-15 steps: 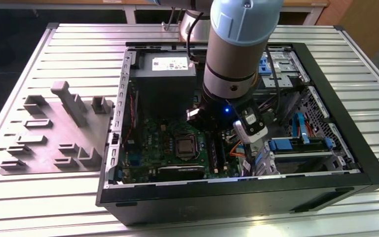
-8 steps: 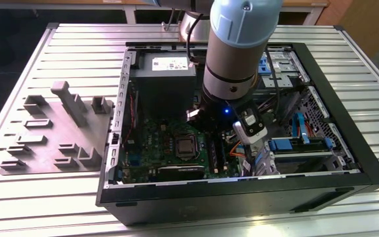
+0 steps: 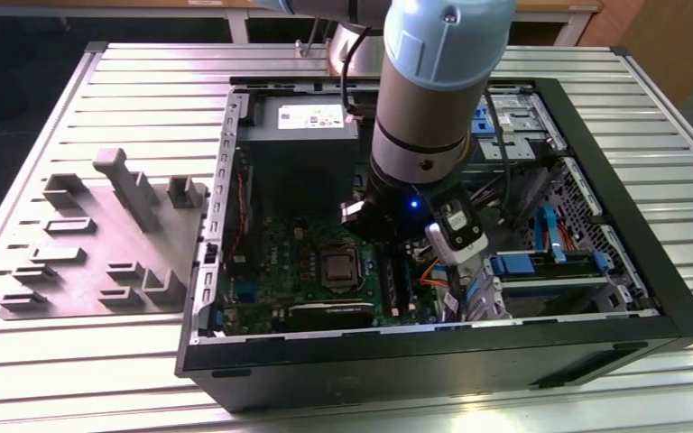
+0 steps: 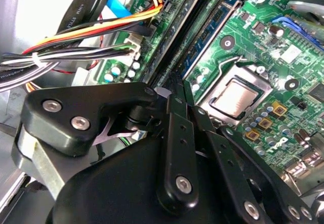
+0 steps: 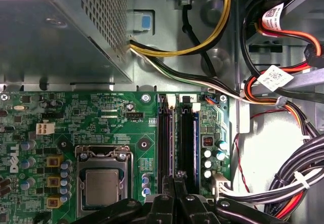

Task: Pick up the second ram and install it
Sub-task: 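Insert the second ram into the second slot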

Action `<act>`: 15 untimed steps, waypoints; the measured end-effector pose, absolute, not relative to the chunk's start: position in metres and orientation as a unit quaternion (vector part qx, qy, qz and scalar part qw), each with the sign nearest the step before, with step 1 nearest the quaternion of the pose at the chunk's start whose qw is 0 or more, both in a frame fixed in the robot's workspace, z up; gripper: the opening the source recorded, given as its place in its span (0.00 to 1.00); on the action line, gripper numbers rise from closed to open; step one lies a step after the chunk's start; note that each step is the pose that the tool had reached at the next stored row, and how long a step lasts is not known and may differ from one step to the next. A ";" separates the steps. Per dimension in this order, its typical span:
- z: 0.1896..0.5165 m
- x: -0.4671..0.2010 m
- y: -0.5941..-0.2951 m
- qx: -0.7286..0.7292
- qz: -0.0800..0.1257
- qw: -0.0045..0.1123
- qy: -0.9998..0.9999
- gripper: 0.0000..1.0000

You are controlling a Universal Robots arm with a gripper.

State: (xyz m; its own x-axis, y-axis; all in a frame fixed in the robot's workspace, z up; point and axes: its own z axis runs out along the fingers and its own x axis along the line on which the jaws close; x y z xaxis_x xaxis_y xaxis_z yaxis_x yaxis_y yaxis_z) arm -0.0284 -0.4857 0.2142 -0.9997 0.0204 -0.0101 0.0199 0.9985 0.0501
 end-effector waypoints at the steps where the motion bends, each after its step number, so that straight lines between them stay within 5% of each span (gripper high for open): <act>1: 0.214 -0.028 -0.486 0.010 0.026 0.005 1.000 0.11; 12: 0.211 -0.028 -0.485 0.010 0.027 0.005 1.000 0.11; 15: 0.211 -0.028 -0.485 0.010 0.027 0.006 1.000 0.19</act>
